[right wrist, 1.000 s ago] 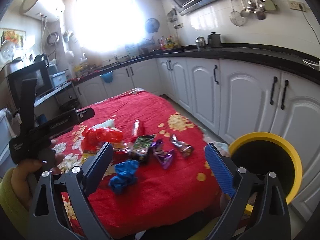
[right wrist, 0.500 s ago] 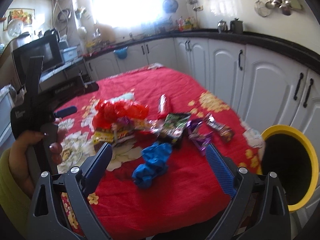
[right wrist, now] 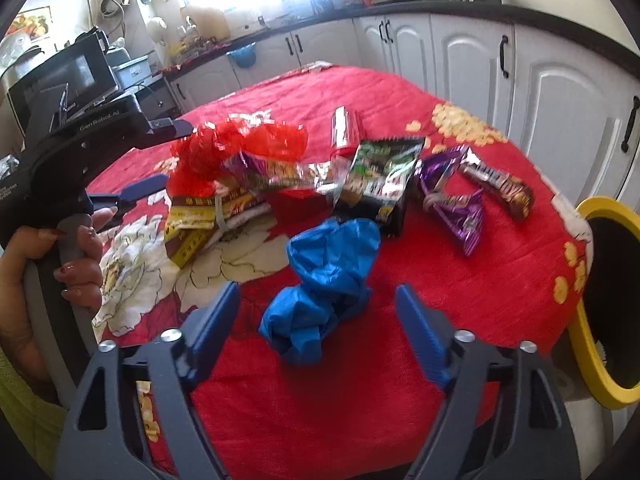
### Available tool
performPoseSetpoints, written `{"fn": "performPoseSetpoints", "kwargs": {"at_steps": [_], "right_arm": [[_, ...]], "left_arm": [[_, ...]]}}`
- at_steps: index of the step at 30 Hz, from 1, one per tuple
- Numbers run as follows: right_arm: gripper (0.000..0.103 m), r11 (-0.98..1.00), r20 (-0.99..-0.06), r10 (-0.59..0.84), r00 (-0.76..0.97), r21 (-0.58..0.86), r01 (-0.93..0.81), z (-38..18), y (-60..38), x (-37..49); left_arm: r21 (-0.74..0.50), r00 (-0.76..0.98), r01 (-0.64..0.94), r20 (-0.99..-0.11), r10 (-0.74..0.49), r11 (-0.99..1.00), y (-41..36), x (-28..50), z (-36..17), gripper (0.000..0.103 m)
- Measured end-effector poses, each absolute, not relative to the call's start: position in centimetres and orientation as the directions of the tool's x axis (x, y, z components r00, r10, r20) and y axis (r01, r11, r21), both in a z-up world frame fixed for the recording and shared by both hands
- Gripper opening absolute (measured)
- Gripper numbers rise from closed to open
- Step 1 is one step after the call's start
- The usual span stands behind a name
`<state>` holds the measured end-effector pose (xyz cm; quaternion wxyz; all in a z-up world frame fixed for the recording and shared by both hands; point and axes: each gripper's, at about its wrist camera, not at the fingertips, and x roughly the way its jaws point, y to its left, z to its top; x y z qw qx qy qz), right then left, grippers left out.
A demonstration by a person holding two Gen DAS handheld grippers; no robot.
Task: Collect trash
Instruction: 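Grasp the red plastic bag with the left tool while the right tool grasps the blue glove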
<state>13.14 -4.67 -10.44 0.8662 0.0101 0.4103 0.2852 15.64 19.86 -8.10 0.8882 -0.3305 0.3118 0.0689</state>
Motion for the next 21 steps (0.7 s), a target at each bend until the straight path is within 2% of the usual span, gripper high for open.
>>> {"fn": "performPoseSetpoints", "kwargs": {"at_steps": [7,10,12,15,18,21], "right_arm": [[0.041,0.829,-0.715,0.517,0.471,0.283,-0.482,-11.2,-5.0,13.3],[0.033,0.823,-0.713,0.526,0.464,0.288,-0.49,-11.1,-5.2,13.1],[0.027,0.818,-0.713,0.531,0.457,0.292,-0.495,-11.1,-5.3,13.0],[0.026,0.814,-0.712,0.537,0.453,0.295,-0.5,-11.0,-5.5,12.7],[0.026,0.812,-0.709,0.54,0.453,0.298,-0.502,-10.7,-5.8,12.4],[0.024,0.808,-0.701,0.548,0.455,0.303,-0.506,-10.4,-6.1,12.0]], "left_arm": [[-0.541,0.788,-0.307,-0.606,-0.11,0.783,19.2,15.9,-8.1,0.042],[-0.532,0.775,-0.305,-0.621,-0.119,0.79,19.2,16.2,-8.4,0.03],[-0.54,0.773,-0.3,-0.621,-0.132,0.786,19.2,16.3,-8.5,0.019],[-0.541,0.768,-0.276,-0.621,-0.156,0.794,19.0,16.4,-8.6,0.009],[-0.537,0.773,-0.255,-0.612,-0.163,0.804,18.7,16.3,-8.2,0.004],[-0.538,0.785,-0.232,-0.596,-0.171,0.81,18.6,16.1,-7.4,0.002]]}}
